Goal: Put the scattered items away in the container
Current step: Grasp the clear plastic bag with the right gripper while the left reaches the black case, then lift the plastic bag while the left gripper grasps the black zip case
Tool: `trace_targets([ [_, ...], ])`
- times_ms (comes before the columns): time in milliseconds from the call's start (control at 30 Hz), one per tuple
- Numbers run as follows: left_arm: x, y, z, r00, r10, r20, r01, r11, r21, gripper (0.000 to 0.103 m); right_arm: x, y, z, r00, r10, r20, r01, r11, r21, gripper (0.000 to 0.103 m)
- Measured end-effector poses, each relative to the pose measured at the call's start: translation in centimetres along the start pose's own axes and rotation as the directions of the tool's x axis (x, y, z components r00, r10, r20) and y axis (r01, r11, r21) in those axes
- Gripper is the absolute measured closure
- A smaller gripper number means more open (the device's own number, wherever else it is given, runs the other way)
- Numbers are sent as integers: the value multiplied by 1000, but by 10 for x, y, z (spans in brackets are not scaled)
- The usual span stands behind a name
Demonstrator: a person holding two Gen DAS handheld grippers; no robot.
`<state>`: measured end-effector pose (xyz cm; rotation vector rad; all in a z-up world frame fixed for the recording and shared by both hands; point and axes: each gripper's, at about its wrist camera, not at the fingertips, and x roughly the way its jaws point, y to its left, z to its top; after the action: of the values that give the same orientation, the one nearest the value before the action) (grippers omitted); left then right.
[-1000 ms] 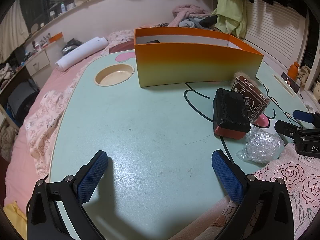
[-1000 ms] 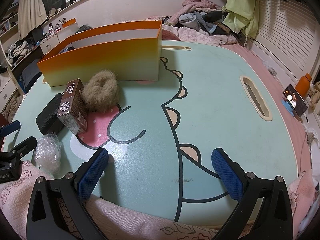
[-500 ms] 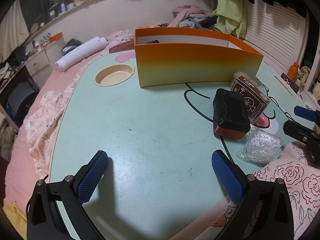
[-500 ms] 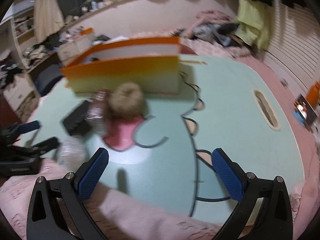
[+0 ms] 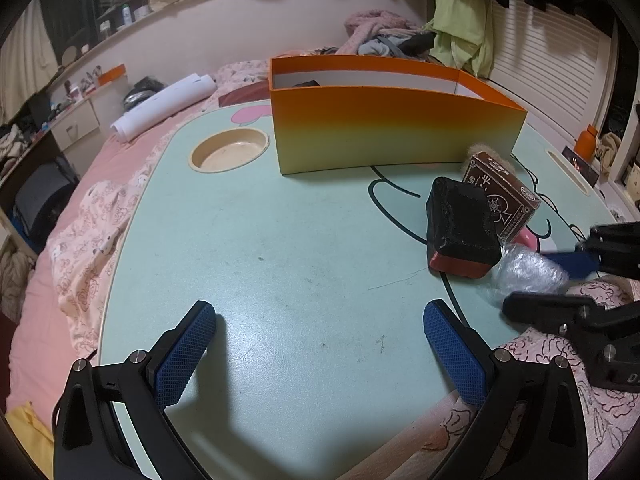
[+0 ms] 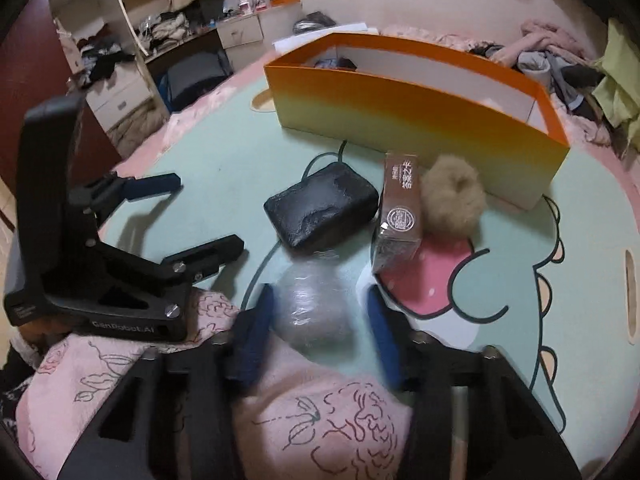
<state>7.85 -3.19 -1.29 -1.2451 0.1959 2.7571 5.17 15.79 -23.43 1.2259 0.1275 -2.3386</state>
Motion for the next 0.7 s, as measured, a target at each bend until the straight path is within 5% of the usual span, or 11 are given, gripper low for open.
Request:
trace_targets([
  [233,-7,0,5,1000,0,17,0,1000,-3,0,-27,2,-21,987,-70,145,67,998,21,72],
  [433,-27,-9,31,987,-124,98,124,992,10,0,-52,-18,-35,950,-176,259,136,977,164,72],
  [633,-11,-57,53,988,-151,40,142,976,168,4,-59,-44,-40,947,-184,262,102,950,296,72],
  [700,-1,-65,56,992,-122,16,117,973,198,14,-60,-50,-43,950,-176,256,90,945,316,72],
])
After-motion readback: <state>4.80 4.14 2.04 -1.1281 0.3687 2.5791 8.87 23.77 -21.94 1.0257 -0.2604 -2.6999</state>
